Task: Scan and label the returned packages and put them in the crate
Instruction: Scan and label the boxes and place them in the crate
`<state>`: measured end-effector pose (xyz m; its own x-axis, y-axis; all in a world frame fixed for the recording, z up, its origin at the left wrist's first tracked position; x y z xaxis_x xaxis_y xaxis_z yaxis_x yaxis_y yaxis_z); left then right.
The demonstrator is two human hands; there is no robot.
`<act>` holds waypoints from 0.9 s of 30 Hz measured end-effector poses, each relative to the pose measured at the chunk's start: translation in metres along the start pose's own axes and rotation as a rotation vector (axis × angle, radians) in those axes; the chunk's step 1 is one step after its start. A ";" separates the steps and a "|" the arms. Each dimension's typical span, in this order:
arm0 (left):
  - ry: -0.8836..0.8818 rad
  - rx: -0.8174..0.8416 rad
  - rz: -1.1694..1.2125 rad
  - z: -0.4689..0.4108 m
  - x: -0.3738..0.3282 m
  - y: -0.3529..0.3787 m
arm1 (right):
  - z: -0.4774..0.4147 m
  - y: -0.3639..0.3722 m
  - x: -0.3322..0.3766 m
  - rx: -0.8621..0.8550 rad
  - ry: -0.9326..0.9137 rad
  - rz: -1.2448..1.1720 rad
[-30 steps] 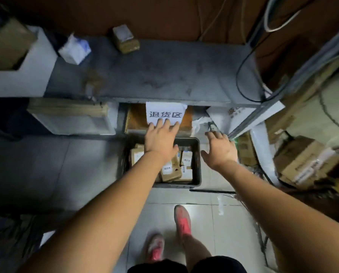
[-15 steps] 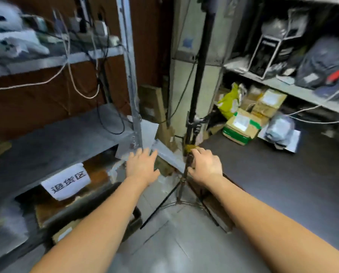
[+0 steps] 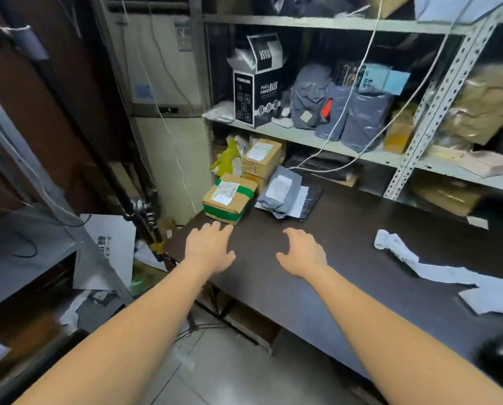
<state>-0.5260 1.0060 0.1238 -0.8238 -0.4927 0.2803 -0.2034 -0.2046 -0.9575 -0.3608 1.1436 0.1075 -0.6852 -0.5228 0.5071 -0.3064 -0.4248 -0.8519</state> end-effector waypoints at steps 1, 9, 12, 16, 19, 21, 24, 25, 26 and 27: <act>-0.001 0.007 -0.005 -0.010 -0.004 0.000 | -0.008 -0.002 -0.006 0.007 0.018 -0.027; -0.071 0.123 0.136 -0.117 0.029 0.031 | -0.107 0.019 0.002 0.069 0.074 -0.254; -0.132 0.134 0.282 -0.166 0.057 0.051 | -0.156 0.037 0.021 0.070 0.133 -0.376; -0.277 0.150 0.506 -0.228 0.093 0.082 | -0.219 0.063 0.047 0.078 0.268 -0.561; -0.319 0.199 0.613 -0.270 0.113 0.098 | -0.258 0.083 0.056 0.063 0.372 -0.722; -0.333 0.260 0.782 -0.293 0.120 0.105 | -0.278 0.098 0.061 0.021 0.478 -0.916; -0.299 0.384 1.102 -0.319 0.122 0.114 | -0.299 0.115 0.071 -0.038 0.586 -1.093; -0.262 0.405 1.160 -0.325 0.120 0.118 | -0.304 0.119 0.072 -0.045 0.596 -1.094; -0.224 0.407 1.185 -0.329 0.118 0.123 | -0.308 0.121 0.072 -0.054 0.600 -1.072; -0.195 0.393 1.189 -0.332 0.115 0.126 | -0.310 0.123 0.071 -0.062 0.600 -1.052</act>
<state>-0.8221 1.2046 0.0127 -0.2915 -0.6536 -0.6985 0.8040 0.2282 -0.5491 -0.6518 1.2833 -0.0016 -0.2748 0.4891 0.8278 -0.9175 -0.3909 -0.0736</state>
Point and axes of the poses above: each hand's wrist, its own z-axis away from the middle knuckle, its own y-axis out of the palm, x = y × z, the point moved 1 cm from there along -z, towards the middle knuckle, and after that the axes turned 12 degrees about -z, right-handed, at the moved point
